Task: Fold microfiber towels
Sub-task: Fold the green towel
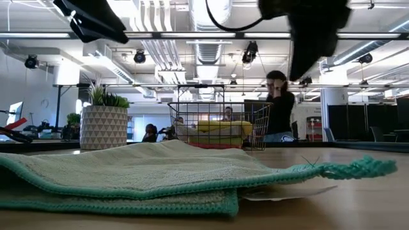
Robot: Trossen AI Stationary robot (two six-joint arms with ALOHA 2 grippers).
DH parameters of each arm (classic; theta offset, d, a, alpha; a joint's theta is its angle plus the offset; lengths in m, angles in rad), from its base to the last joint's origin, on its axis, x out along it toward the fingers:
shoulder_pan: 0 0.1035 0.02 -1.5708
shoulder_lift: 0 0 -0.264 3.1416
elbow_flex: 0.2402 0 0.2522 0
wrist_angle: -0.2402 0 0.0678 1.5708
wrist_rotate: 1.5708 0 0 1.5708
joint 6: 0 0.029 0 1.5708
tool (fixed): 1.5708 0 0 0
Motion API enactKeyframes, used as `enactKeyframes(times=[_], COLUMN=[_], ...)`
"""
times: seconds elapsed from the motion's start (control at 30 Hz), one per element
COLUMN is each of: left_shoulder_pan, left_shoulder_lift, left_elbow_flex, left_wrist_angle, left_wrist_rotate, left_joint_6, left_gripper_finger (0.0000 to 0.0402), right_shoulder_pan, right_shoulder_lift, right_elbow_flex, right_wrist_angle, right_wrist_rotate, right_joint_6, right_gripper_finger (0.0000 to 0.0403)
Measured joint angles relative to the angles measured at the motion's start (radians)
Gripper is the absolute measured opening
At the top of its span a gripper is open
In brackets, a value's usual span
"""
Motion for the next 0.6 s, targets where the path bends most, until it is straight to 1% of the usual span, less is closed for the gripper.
enactKeyframes(times=[0.17,0.3,0.4,0.5,0.6], left_shoulder_pan=[-0.040,-0.080,-0.107,-0.129,-0.146], left_shoulder_lift=[0.107,0.227,0.318,0.387,0.438], left_elbow_flex=[0.090,0.189,0.260,0.323,0.371], left_wrist_angle=[-0.009,-0.104,-0.178,-0.208,-0.225], left_wrist_rotate=[0.000,0.000,0.001,0.001,0.001], left_joint_6=[-0.051,-0.051,-0.059,-0.097,-0.103], left_gripper_finger=[0.0118,0.0118,0.0118,0.0118,0.0118], right_shoulder_pan=[0.096,0.152,0.182,0.206,0.229], right_shoulder_lift=[-0.006,-0.006,-0.006,-0.006,-0.006], right_elbow_flex=[-0.045,-0.077,-0.086,-0.088,-0.088], right_wrist_angle=[0.037,0.106,0.149,0.155,0.155], right_wrist_rotate=[0.009,0.039,0.052,0.065,0.069], right_joint_6=[0.052,0.064,0.092,0.123,0.135], right_gripper_finger=[0.0008,0.0008,0.0009,0.0009,0.0009])
